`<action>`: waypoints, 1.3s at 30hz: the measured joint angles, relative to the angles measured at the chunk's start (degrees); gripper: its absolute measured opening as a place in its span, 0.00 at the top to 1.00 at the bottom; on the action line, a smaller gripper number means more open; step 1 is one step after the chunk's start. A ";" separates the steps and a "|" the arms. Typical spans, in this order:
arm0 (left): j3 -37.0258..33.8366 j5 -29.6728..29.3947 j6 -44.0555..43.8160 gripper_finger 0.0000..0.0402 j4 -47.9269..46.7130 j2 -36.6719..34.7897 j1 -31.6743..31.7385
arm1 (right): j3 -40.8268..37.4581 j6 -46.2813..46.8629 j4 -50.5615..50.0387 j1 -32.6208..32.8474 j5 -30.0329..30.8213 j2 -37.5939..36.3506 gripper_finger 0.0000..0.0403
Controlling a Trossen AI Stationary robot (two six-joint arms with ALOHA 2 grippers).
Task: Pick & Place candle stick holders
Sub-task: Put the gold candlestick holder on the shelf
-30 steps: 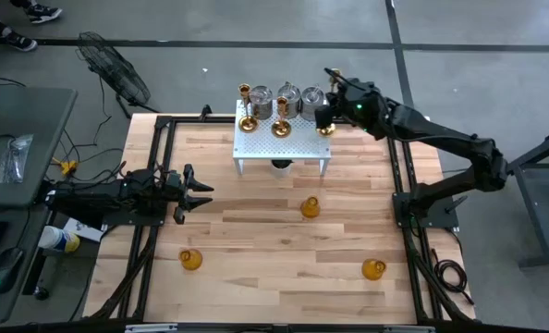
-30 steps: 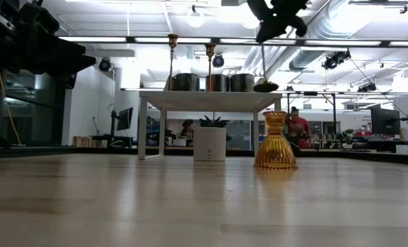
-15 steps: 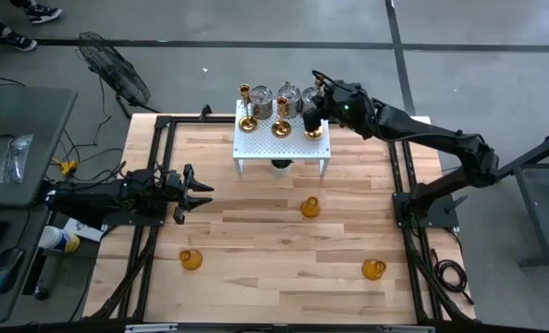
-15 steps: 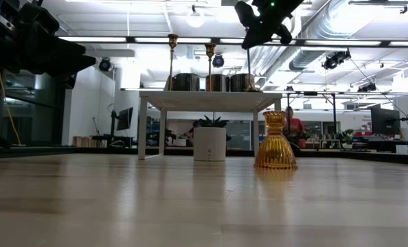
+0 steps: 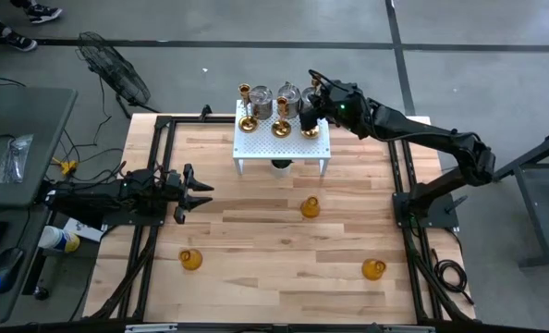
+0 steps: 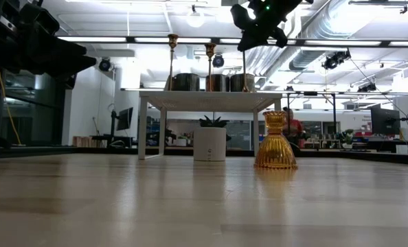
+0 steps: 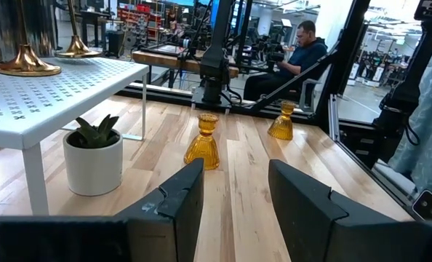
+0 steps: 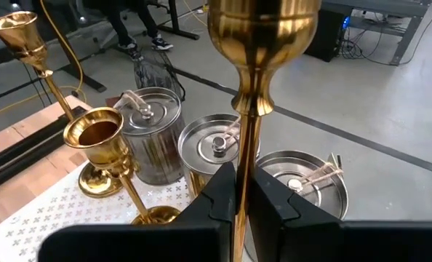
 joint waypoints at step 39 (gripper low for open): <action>0.00 -0.19 0.00 0.62 -0.07 -0.01 -0.02 | -2.45 -2.90 4.00 -0.51 1.05 0.09 0.97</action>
